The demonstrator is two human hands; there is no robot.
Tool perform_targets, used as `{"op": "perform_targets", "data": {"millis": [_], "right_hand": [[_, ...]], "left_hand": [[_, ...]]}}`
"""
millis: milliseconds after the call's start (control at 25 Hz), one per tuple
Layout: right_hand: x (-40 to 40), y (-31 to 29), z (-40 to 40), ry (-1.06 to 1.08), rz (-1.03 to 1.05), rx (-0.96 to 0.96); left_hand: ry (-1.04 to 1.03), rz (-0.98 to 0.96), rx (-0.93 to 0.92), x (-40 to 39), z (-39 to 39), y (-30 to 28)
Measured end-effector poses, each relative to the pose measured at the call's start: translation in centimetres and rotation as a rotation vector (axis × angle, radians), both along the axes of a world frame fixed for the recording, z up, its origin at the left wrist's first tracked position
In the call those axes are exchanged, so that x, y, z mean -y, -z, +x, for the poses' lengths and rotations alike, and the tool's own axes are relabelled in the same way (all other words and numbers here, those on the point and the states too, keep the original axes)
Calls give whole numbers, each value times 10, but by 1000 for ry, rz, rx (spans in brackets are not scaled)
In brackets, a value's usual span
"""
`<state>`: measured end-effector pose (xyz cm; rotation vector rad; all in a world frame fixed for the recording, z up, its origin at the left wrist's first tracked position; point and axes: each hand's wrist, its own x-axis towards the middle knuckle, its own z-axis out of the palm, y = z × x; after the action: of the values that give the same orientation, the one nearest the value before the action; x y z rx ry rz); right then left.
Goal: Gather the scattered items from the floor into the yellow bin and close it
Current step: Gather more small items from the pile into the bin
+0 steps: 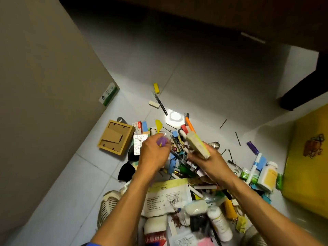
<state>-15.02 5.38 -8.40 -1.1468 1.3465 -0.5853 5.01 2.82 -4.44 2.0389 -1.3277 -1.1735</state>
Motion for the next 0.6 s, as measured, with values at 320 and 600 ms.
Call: {"op": "perform_targets", "data": {"millis": [320, 600], "right_hand": [[-8, -103, -64, 339, 183, 490], [-46, -195, -182, 647, -56, 478]], "left_hand": [[-226, -1, -548, -2, -35, -95], [-124, 27, -967, 7, -168, -185]]}}
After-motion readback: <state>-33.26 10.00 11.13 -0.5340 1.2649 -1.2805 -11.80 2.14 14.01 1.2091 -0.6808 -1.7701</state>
